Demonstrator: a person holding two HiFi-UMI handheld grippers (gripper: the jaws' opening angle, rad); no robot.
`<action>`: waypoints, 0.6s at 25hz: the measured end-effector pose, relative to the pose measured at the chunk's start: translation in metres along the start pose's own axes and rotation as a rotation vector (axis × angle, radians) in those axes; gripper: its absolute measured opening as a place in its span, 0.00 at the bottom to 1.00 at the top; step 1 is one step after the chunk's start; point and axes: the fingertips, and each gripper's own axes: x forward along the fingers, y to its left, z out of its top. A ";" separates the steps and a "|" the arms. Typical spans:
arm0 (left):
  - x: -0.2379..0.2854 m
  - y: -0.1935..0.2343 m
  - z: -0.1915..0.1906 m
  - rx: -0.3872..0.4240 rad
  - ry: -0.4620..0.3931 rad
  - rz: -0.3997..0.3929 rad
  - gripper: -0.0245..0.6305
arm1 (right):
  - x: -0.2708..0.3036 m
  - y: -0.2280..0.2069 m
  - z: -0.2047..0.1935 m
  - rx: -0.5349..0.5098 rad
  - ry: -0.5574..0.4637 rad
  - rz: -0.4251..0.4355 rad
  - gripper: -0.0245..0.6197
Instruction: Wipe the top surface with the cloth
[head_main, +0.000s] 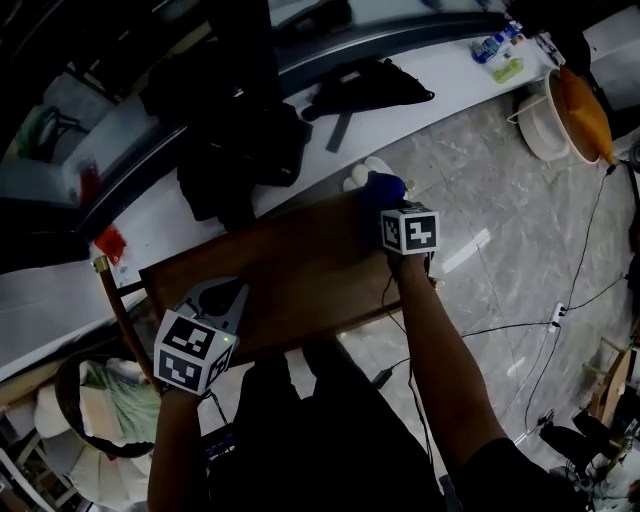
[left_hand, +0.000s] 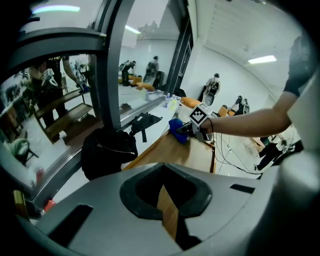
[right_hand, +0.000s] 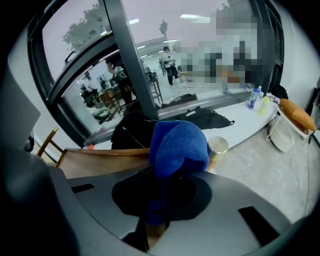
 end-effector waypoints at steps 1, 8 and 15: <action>-0.006 0.002 -0.002 -0.006 -0.006 0.005 0.05 | -0.002 -0.001 -0.001 0.019 0.005 -0.017 0.13; -0.082 0.040 -0.038 -0.069 -0.075 0.053 0.05 | -0.030 0.043 -0.001 0.043 -0.134 -0.042 0.13; -0.163 0.095 -0.111 -0.178 -0.090 0.130 0.05 | -0.036 0.276 -0.034 -0.080 -0.144 0.317 0.13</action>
